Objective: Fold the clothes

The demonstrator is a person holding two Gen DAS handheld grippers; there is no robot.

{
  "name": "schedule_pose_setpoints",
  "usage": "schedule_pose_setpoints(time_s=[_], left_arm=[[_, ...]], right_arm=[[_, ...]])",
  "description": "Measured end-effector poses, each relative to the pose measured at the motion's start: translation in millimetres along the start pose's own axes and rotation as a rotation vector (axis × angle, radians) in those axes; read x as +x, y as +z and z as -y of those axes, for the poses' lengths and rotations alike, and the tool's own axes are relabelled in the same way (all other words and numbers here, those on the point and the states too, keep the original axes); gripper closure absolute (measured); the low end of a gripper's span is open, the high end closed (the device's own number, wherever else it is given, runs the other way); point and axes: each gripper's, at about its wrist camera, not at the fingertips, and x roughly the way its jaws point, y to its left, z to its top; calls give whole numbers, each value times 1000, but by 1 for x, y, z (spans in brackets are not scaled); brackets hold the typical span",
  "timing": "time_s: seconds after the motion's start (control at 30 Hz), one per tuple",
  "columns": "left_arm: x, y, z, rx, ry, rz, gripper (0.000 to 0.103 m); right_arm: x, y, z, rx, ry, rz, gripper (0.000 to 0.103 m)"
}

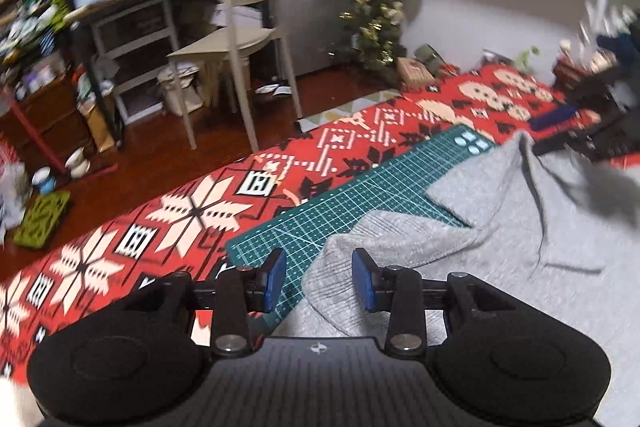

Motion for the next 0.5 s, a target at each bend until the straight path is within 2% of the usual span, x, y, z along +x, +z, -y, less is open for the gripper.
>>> schedule_pose_setpoints(time_s=[0.17, 0.2, 0.23, 0.27, 0.3, 0.33, 0.4, 0.5], left_arm=[[14, -8, 1, 32, -19, -27, 63], [15, -10, 1, 31, -23, -24, 63], [15, -11, 1, 30, -27, -18, 63], [16, -11, 1, 29, -33, -17, 64], [16, -11, 1, 28, -39, -16, 67], [16, -11, 1, 28, -45, -16, 71], [13, -10, 4, 35, -44, -19, 92], [-1, -10, 15, 67, -13, 0, 93]], right_arm=[[17, 2, -10, -27, 36, -20, 70], [18, 2, -12, -27, 44, -23, 73], [19, 2, -14, -23, 51, -24, 81], [19, 2, -14, -16, 57, -24, 85], [18, 1, -16, -12, 59, -22, 89], [17, 1, -17, -9, 56, -20, 90], [12, 0, -20, 3, 52, -13, 93], [-3, 0, -22, 40, 54, 2, 94]])
